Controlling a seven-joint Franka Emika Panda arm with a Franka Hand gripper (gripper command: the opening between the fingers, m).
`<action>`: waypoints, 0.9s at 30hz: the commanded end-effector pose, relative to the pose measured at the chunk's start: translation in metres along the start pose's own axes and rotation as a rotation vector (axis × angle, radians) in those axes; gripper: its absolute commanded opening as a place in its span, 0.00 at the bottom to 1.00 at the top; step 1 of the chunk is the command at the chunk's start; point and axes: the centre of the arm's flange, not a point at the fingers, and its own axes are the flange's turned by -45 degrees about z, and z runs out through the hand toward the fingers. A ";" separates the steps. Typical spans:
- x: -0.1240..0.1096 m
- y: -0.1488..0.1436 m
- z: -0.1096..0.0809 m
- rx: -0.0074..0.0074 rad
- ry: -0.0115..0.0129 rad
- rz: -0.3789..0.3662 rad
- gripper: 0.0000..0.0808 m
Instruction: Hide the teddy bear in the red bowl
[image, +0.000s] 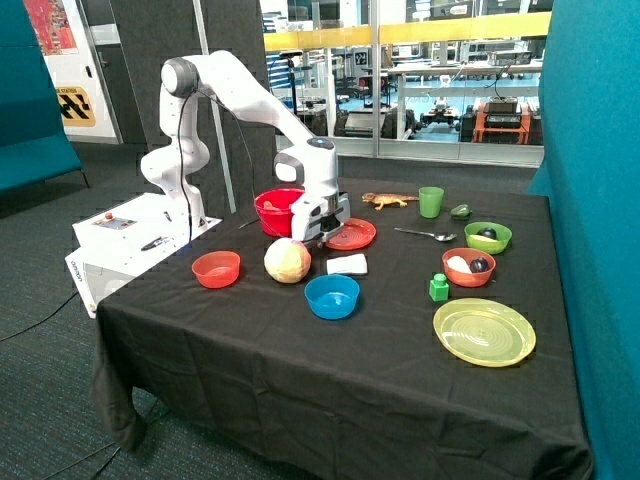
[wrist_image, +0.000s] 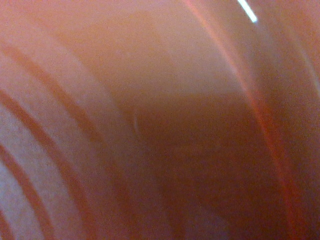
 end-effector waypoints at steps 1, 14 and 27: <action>-0.003 0.002 -0.021 -0.0037 0.0016 -0.023 0.00; -0.007 0.007 -0.048 -0.0037 0.0015 -0.060 0.00; 0.008 0.009 -0.075 -0.0037 0.0015 -0.066 0.00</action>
